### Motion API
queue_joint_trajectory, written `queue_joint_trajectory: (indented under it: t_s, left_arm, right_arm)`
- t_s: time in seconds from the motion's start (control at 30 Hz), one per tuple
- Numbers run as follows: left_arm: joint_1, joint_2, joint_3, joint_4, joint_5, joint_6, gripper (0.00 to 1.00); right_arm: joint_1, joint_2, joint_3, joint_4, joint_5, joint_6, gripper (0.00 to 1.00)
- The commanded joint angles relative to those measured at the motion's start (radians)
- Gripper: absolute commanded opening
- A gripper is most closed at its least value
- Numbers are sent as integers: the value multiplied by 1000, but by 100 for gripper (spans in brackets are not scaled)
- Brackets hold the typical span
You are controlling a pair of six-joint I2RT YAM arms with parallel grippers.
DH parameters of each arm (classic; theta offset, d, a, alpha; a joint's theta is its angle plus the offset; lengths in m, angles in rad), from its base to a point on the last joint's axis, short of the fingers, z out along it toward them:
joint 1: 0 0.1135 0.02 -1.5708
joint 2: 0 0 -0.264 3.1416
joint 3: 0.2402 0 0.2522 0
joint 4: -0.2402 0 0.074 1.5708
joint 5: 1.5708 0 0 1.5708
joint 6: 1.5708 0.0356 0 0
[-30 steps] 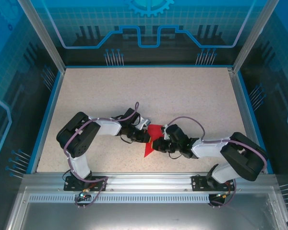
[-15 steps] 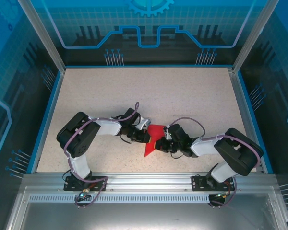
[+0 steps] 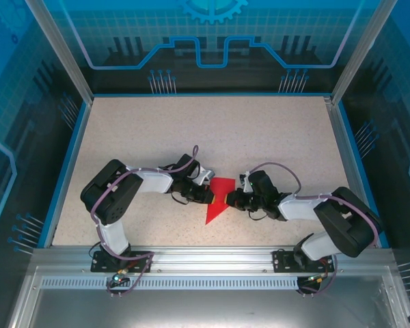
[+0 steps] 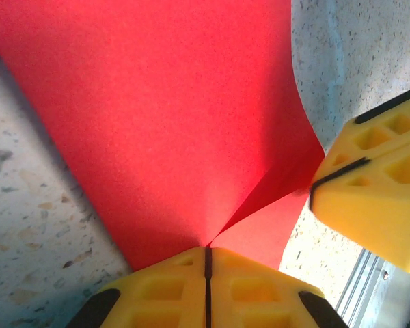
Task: Fold a paper plane with a square sheet of paper (pick it up from the middle)
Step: Third fold the triangle at the center of the table.
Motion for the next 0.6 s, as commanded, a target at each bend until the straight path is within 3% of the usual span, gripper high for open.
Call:
queue_joint_trajectory:
  t_s: [0.0,0.2,0.57]
  left_arm:
    - [-14,53,-22,-80,-55,23,9]
    - [-13,52,-26,-86,-59,27,9]
    - [-13,52,-27,-87,-60,28,9]
  right_arm:
    - [-16,38,-21,11,3,-27,6]
    - [-41,76,-42,5,21,-40,6]
    - [-104,-108,-16,-94,-44,-88,7]
